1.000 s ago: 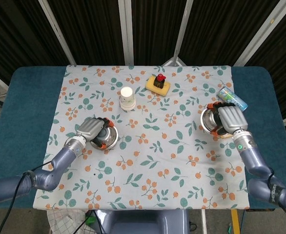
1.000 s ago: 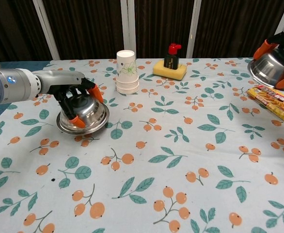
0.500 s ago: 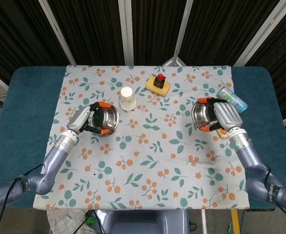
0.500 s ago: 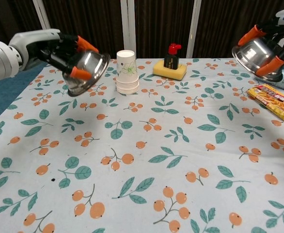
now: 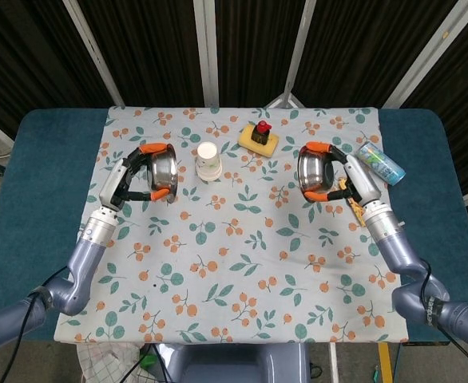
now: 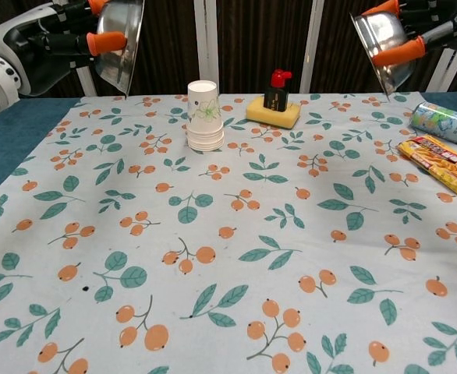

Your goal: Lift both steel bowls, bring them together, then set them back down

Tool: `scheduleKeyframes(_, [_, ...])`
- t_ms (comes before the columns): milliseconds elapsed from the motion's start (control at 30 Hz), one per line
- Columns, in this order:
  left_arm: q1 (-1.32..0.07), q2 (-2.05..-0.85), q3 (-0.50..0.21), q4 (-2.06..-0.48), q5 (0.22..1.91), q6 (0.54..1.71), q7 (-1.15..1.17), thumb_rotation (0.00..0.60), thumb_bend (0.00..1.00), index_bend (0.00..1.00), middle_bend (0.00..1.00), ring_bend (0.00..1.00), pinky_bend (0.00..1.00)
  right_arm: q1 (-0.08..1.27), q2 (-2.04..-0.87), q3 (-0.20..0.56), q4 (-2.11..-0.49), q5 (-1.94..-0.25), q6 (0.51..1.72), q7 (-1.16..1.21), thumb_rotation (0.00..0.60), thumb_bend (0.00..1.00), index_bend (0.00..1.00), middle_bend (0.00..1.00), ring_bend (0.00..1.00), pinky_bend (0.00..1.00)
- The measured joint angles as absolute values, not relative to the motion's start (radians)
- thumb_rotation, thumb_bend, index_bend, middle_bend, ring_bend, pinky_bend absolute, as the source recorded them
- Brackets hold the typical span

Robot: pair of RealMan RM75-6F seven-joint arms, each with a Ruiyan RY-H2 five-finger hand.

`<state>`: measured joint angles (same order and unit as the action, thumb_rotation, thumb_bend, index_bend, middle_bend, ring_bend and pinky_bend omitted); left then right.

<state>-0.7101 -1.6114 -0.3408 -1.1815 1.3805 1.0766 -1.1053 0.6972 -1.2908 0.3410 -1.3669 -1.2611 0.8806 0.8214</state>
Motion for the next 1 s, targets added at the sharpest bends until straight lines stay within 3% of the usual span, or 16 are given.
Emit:
scheduleKeyframes(400, [-0.737,-1.724,-0.338,-1.098,1.432,1.184,-1.217,0.600,0.07,0.46,0.32,0.19,0.41,0.693,-1.332,0.389,-1.422,-1.246,0.835,1.063,0.600,0.06,0.42,0.30,0.32,0.21])
scheduleKeyframes(1000, [-0.796,-1.839,-0.318,-0.996,1.470,1.254,-1.131,0.600,0.07,0.46,0.31,0.18,0.41,0.697,-1.409,0.446,-1.531,-1.056,0.880,0.860,0.600,0.07,0.43,0.30,0.33,0.21])
